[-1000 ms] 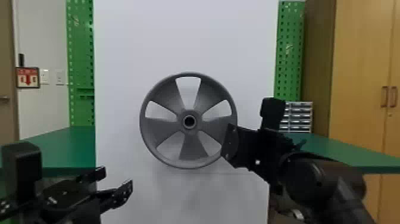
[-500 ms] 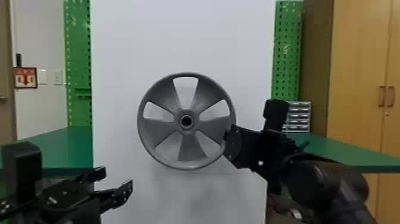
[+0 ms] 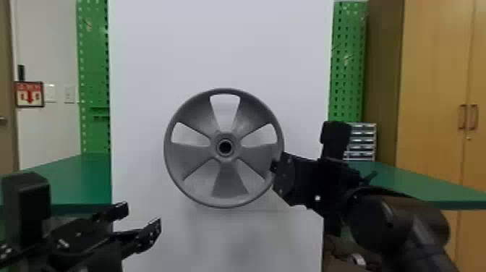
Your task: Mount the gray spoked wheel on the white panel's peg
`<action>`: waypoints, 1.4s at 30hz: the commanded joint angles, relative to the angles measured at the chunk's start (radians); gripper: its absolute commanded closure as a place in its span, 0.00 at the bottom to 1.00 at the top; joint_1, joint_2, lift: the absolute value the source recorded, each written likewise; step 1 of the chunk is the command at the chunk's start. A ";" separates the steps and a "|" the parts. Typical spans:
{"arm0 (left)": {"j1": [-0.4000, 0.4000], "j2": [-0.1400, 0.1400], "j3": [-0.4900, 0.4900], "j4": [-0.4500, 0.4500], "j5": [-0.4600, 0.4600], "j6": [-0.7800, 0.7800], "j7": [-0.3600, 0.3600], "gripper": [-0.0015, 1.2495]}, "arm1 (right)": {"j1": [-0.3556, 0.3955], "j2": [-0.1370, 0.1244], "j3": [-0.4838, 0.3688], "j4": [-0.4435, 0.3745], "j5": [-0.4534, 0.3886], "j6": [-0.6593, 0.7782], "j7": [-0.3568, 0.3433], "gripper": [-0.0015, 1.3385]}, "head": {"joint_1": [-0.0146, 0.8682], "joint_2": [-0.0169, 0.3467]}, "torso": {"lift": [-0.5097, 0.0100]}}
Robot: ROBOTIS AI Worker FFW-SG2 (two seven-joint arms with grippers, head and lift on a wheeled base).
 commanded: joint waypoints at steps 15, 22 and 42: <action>0.003 0.000 0.002 0.000 0.001 0.000 0.000 0.32 | 0.003 0.000 -0.001 0.010 0.002 -0.017 0.039 0.00 | 0.11 0.03 | 0.05; 0.005 -0.002 0.006 0.000 0.002 0.000 0.000 0.32 | 0.038 0.009 0.013 -0.054 -0.010 -0.022 0.039 0.00 | 0.11 0.03 | 0.05; 0.014 -0.003 0.025 -0.008 0.013 0.000 0.000 0.32 | 0.277 -0.003 0.034 -0.270 0.018 -0.077 0.015 0.00 | 0.11 0.03 | 0.05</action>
